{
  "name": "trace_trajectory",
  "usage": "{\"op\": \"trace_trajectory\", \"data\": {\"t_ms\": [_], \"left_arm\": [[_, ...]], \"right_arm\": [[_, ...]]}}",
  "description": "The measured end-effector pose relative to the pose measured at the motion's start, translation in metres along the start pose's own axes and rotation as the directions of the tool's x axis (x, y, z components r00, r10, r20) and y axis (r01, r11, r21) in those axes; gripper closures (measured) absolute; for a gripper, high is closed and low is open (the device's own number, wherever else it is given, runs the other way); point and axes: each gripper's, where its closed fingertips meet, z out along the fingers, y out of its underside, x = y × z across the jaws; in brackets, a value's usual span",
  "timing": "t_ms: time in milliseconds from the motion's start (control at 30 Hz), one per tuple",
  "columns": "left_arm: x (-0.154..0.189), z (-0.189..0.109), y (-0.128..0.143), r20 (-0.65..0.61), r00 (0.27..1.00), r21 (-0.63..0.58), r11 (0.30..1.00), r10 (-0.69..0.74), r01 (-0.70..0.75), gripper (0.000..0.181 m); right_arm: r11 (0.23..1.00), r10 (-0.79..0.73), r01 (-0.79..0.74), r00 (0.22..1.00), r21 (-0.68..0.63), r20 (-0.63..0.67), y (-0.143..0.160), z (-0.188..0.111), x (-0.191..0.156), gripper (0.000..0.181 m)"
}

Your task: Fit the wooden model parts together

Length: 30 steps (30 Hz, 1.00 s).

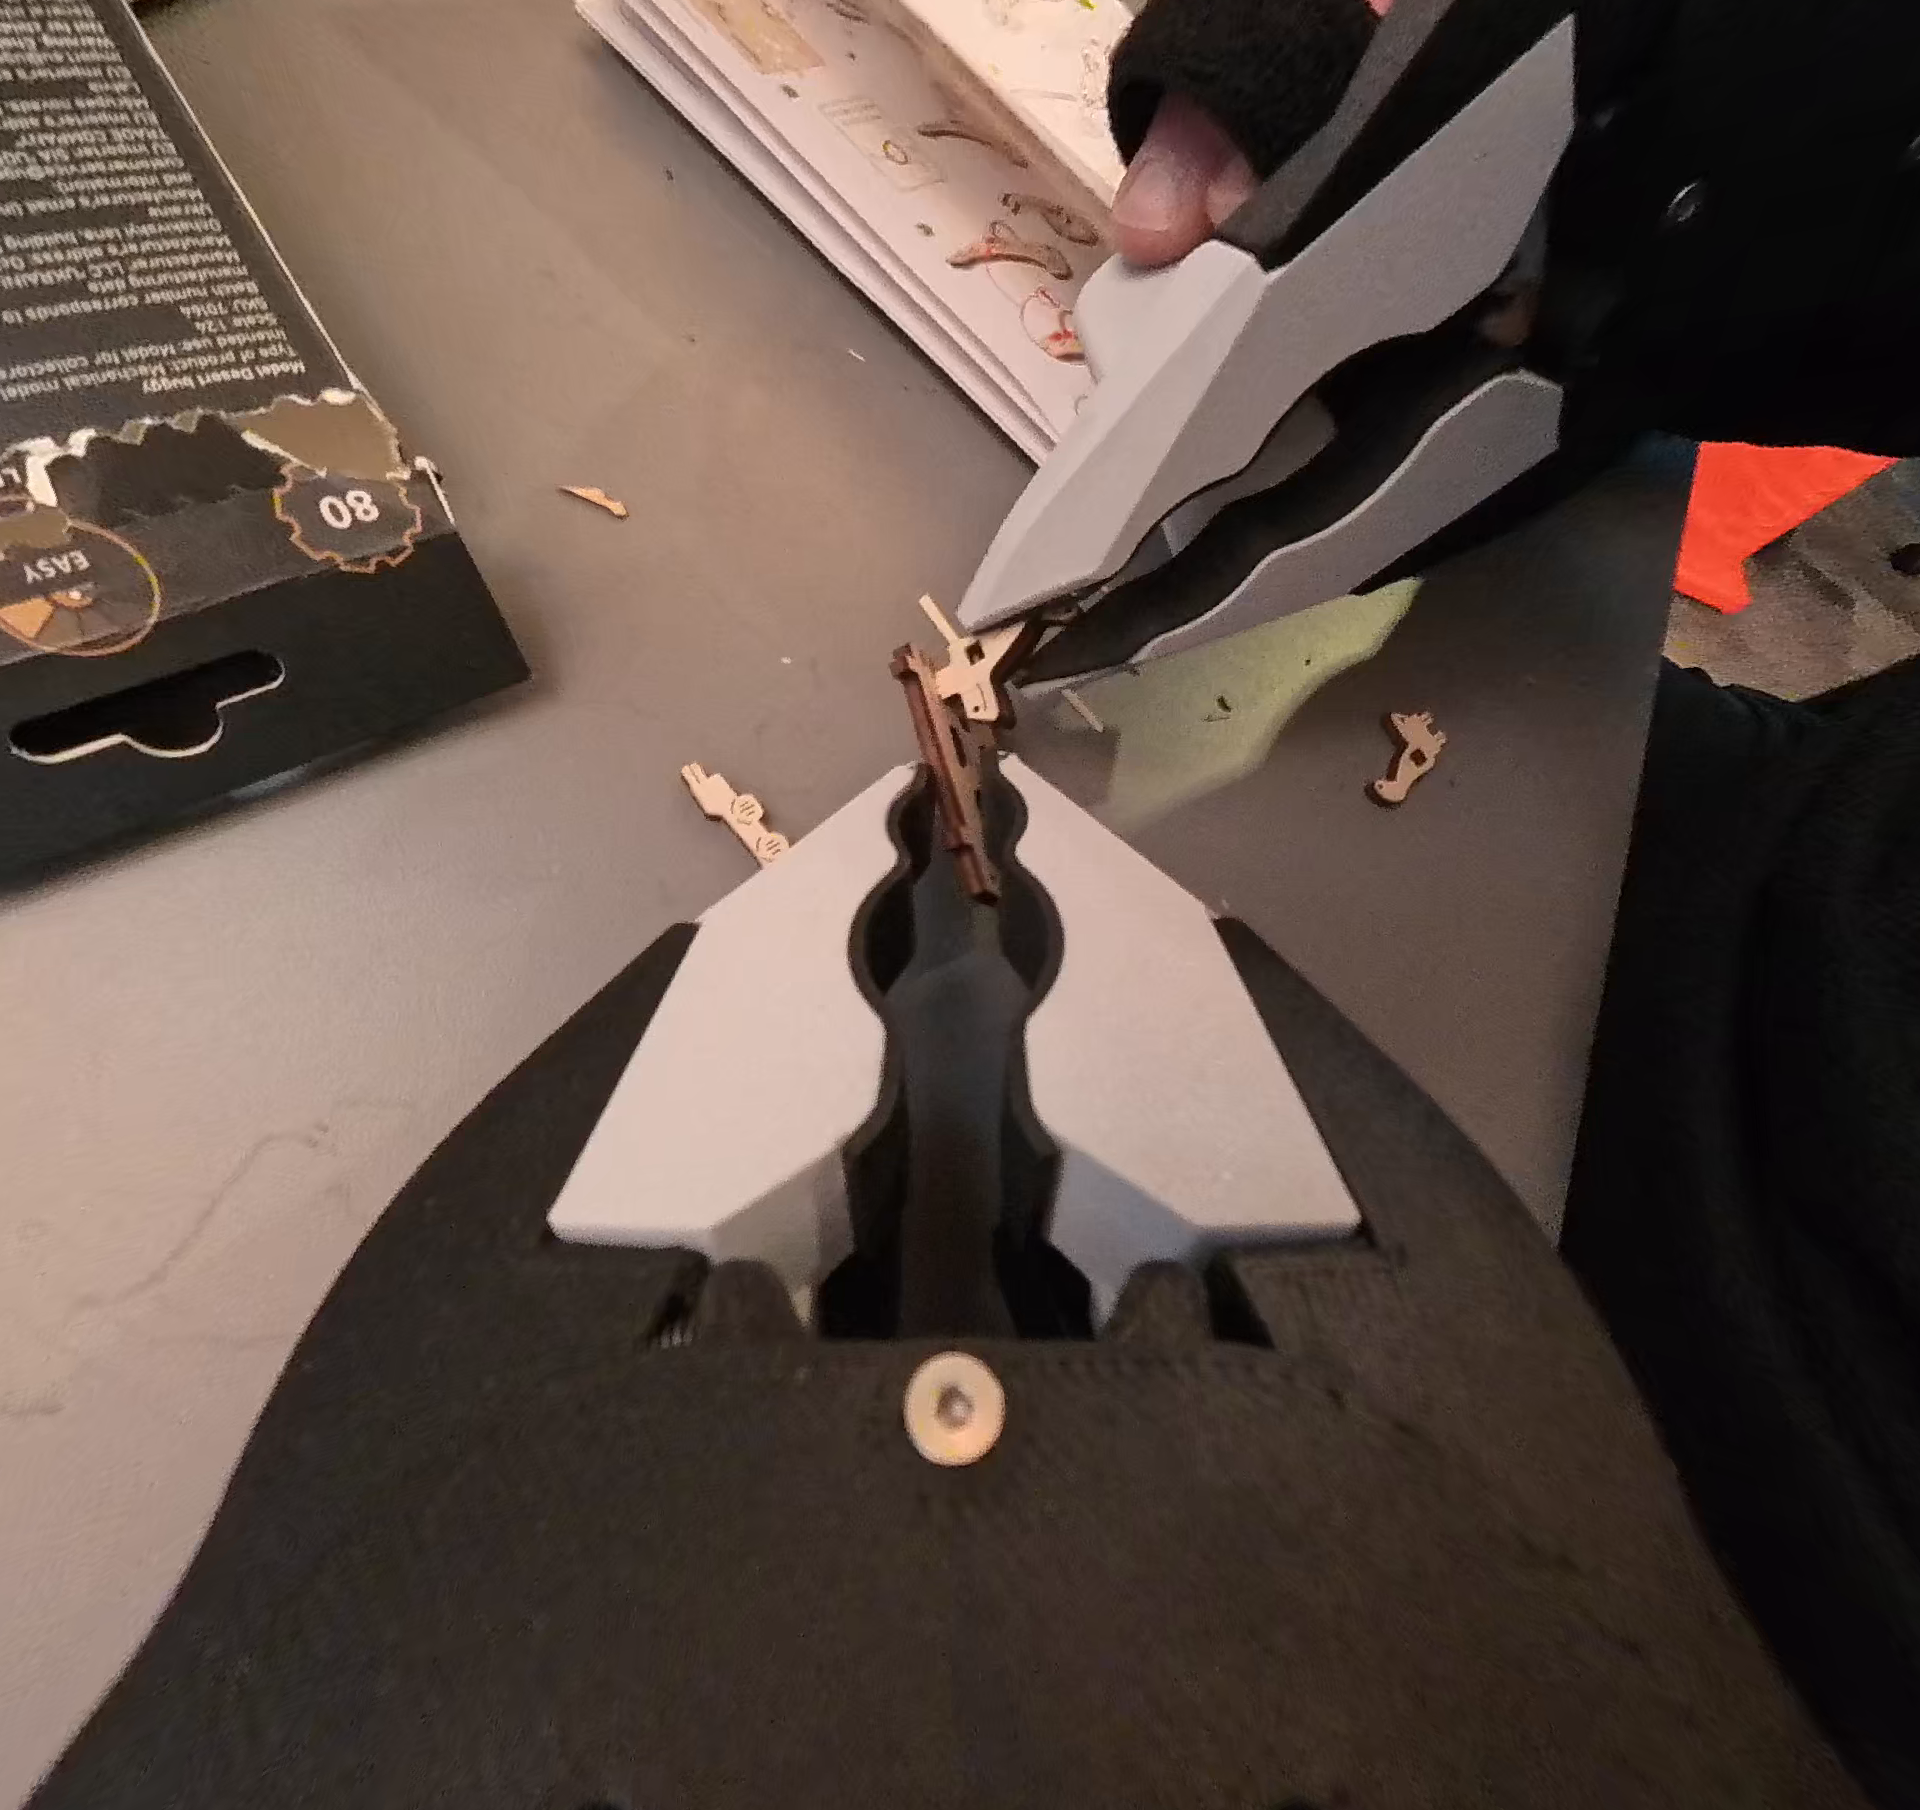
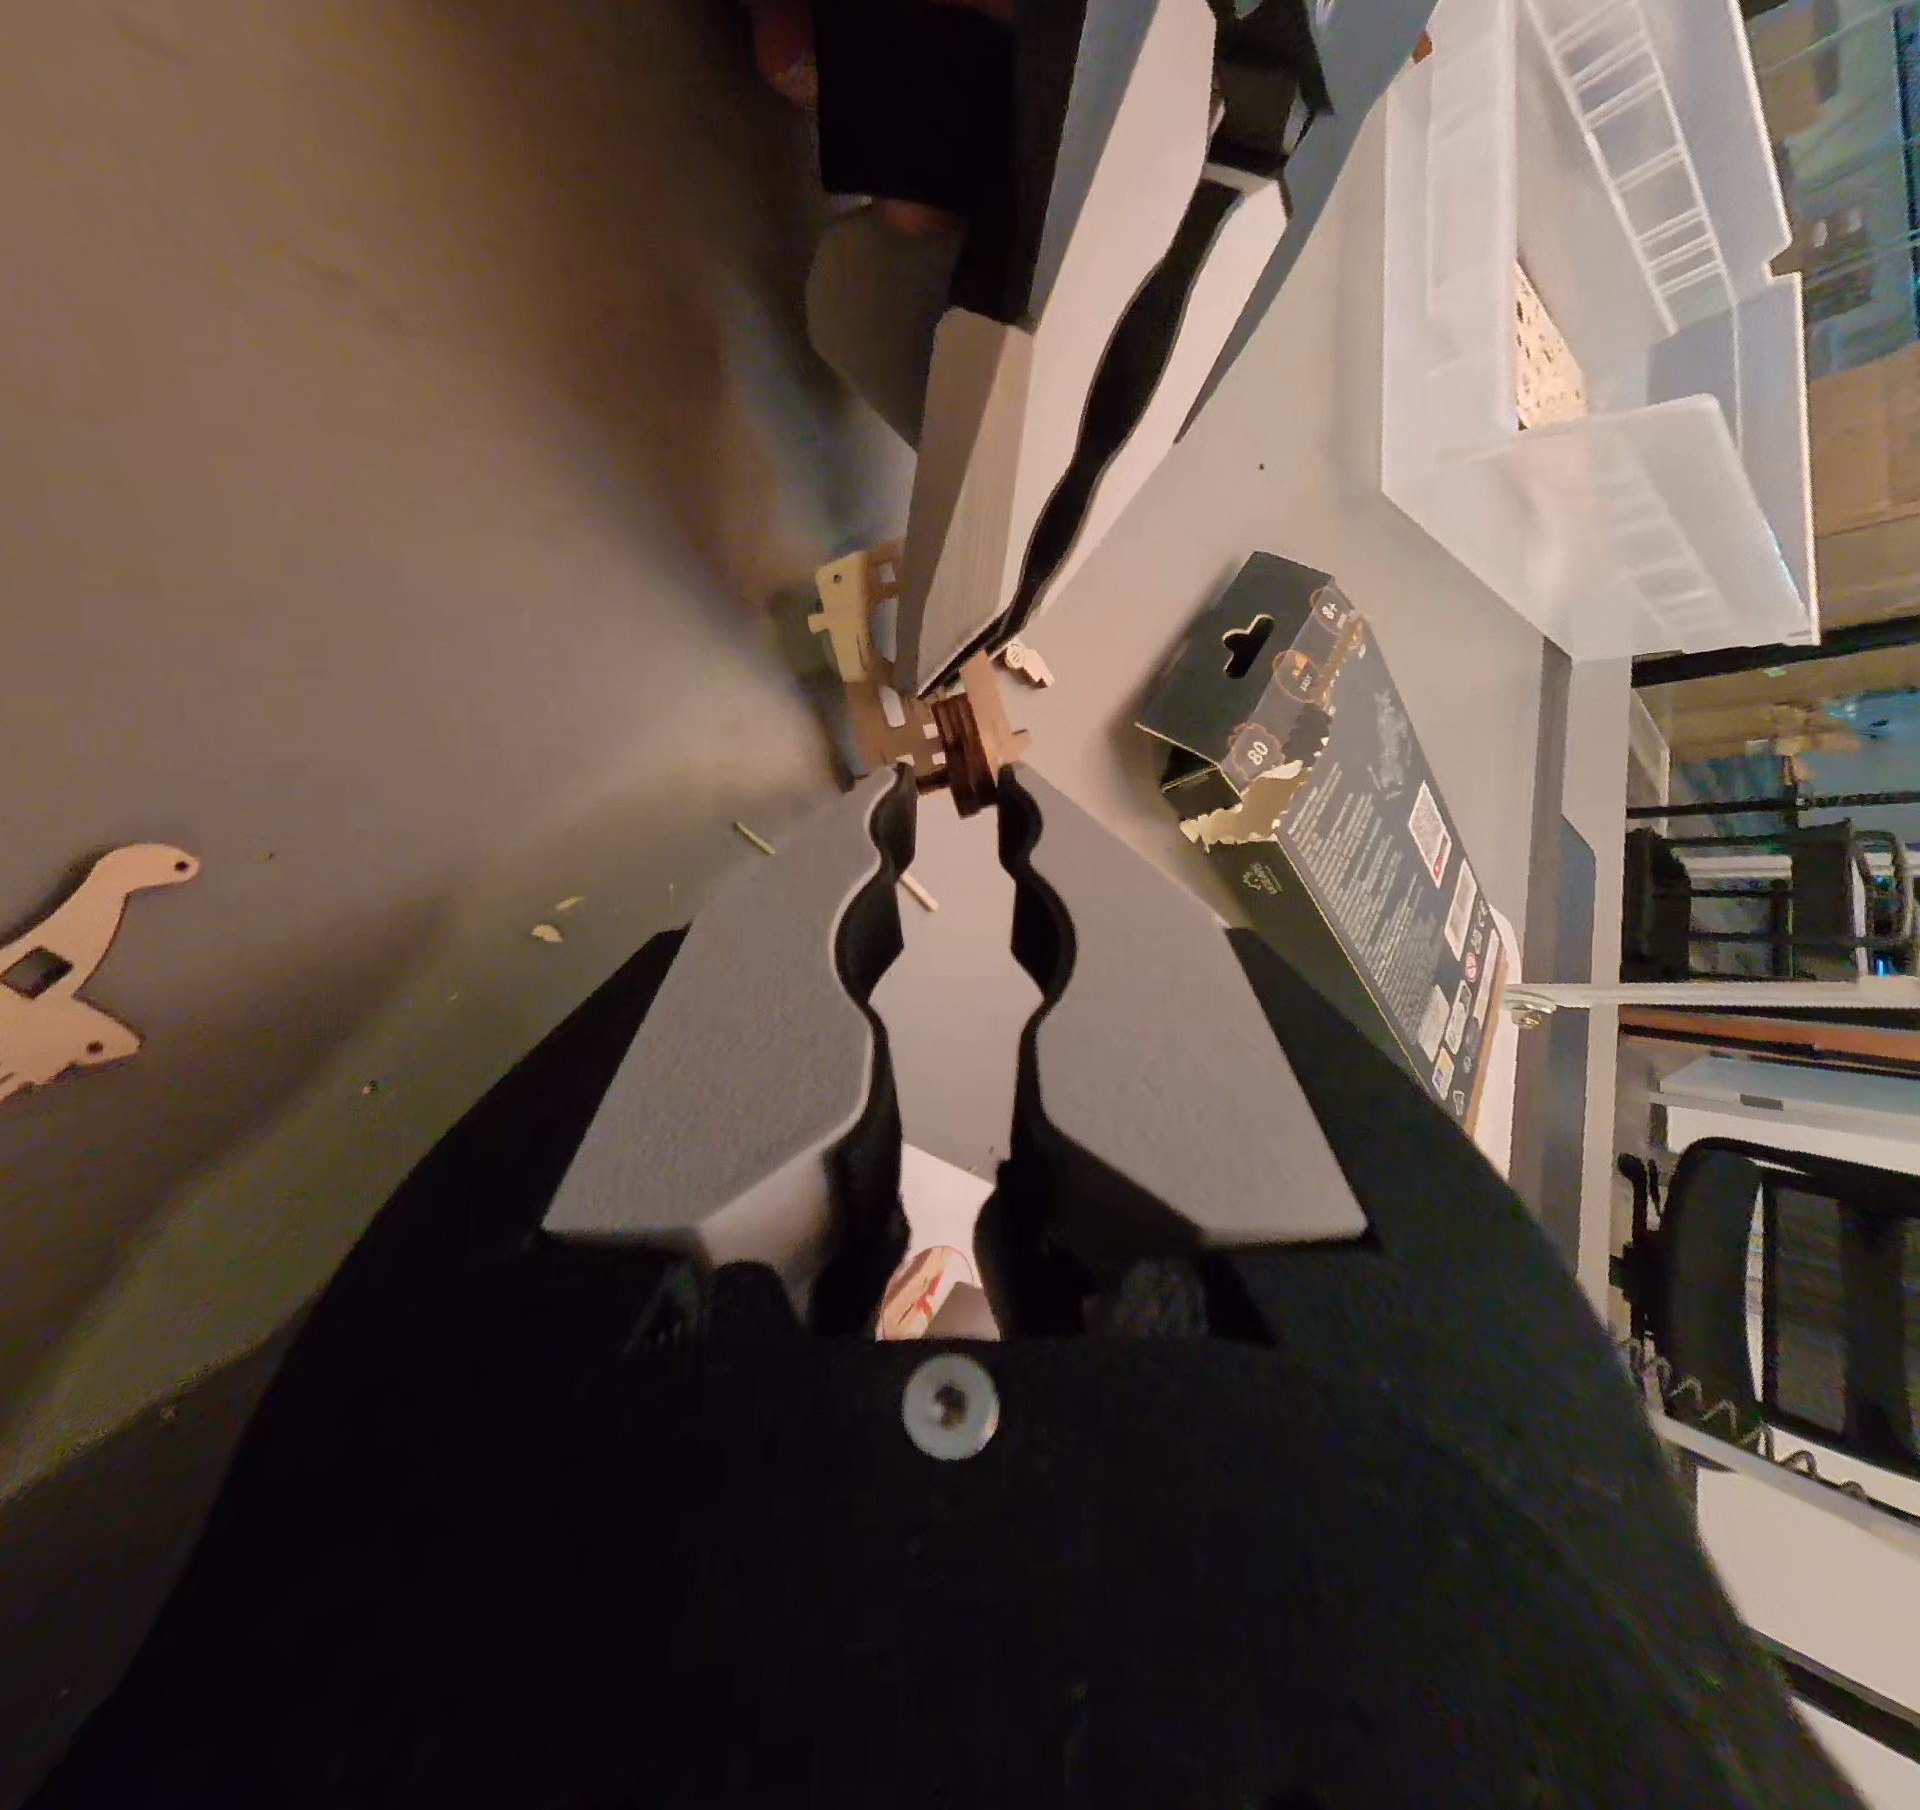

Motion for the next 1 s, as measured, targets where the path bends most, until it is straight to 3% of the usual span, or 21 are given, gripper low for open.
{"op": "trace_trajectory", "data": {"t_ms": [1000], "left_arm": [[-0.005,-0.002,-0.006,0.053,0.998,0.043,0.999,-0.022,0.020,0.180]], "right_arm": [[0.994,0.107,-0.107,0.994,-0.027,0.010,0.014,-0.002,-0.002,0.169]]}}
